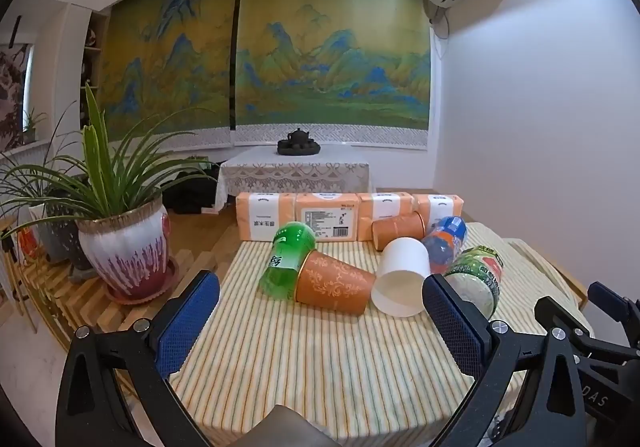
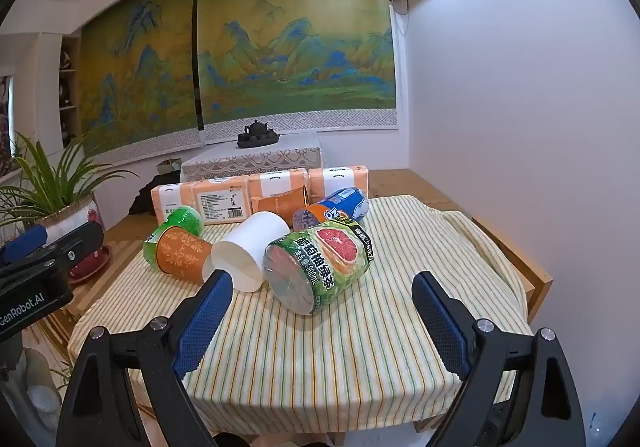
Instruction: Flip cup upside down
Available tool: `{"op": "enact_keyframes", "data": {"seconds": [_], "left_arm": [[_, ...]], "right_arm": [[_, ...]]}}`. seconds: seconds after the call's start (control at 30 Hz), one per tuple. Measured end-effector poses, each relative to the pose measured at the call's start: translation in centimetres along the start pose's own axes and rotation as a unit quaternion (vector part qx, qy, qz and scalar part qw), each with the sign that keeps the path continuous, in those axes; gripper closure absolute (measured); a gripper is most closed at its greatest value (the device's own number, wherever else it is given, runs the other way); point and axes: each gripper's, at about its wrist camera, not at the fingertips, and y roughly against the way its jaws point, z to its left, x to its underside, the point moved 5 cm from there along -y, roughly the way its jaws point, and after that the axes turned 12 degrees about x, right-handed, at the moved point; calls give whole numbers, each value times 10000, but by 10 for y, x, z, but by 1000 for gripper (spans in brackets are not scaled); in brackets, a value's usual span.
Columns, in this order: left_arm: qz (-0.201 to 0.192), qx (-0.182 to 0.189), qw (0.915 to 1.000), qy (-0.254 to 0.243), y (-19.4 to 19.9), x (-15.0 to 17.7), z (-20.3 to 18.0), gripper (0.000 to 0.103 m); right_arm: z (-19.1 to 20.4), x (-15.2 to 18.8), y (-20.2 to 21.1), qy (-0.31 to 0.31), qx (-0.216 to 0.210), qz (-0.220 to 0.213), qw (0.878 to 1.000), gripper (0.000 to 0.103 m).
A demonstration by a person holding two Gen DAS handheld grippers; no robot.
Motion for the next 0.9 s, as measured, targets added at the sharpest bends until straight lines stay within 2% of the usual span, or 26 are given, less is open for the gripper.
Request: {"op": "enact_keyframes", "data": {"seconds": [0.1, 0.63, 0.9], "left_arm": [[-23, -2, 9999, -129, 1, -1, -7, 0], [31, -59, 10000, -54, 3, 1, 4, 0], [75, -101, 9999, -23, 2, 3, 8, 0]], "right_arm": [[0, 0, 0, -4, -8, -18, 10000, 14], [-3, -2, 3, 3, 13, -26, 10000, 13], [-10, -4, 2, -69, 37, -68, 9999, 8]]}}
